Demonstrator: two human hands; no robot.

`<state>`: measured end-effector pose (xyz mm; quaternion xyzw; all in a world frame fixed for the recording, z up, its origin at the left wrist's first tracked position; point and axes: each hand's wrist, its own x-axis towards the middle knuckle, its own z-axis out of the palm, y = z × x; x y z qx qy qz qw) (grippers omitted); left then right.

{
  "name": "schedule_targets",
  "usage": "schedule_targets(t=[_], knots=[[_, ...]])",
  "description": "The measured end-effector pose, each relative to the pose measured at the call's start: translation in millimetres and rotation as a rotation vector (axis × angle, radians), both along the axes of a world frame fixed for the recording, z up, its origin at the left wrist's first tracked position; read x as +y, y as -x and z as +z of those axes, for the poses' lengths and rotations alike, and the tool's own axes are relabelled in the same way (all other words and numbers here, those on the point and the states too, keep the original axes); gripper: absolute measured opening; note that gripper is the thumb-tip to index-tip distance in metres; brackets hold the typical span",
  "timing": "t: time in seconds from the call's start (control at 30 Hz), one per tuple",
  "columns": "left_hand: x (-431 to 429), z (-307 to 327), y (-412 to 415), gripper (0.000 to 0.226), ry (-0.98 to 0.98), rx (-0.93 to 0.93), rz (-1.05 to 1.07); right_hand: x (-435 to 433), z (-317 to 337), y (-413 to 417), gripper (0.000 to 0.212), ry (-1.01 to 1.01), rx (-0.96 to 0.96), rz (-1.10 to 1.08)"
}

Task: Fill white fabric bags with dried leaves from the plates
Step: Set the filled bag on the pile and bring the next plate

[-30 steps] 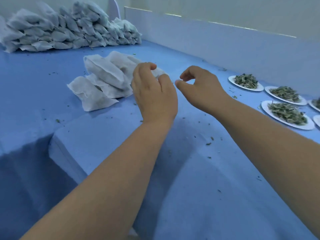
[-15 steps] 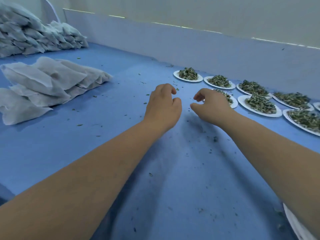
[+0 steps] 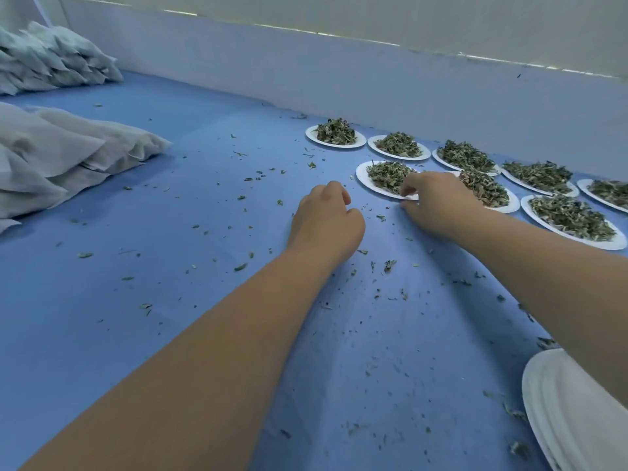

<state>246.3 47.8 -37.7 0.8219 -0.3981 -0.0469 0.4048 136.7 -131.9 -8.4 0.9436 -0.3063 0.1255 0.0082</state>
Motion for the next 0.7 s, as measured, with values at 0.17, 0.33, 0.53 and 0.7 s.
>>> schedule_targets(t=[0.17,0.33,0.53,0.7], knots=[[0.8,-0.6,-1.6,0.025,0.02,0.016,-0.008,-9.6,-3.4,-3.8,0.012,-0.032,-0.037,0.043],[0.5,-1.3,-1.8,0.021,0.018,0.024,-0.013,-13.1,-3.5,-2.5,0.014,0.022,0.034,0.052],[-0.4,-1.6,-4.0,0.022,0.011,0.021,-0.017,-5.3,-1.7,4.4,0.019,0.245,0.135,0.14],[0.4,-1.6,-4.2,0.024,-0.003,0.013,-0.025,12.5,2.8,27.4,0.021,0.304,0.147,0.265]])
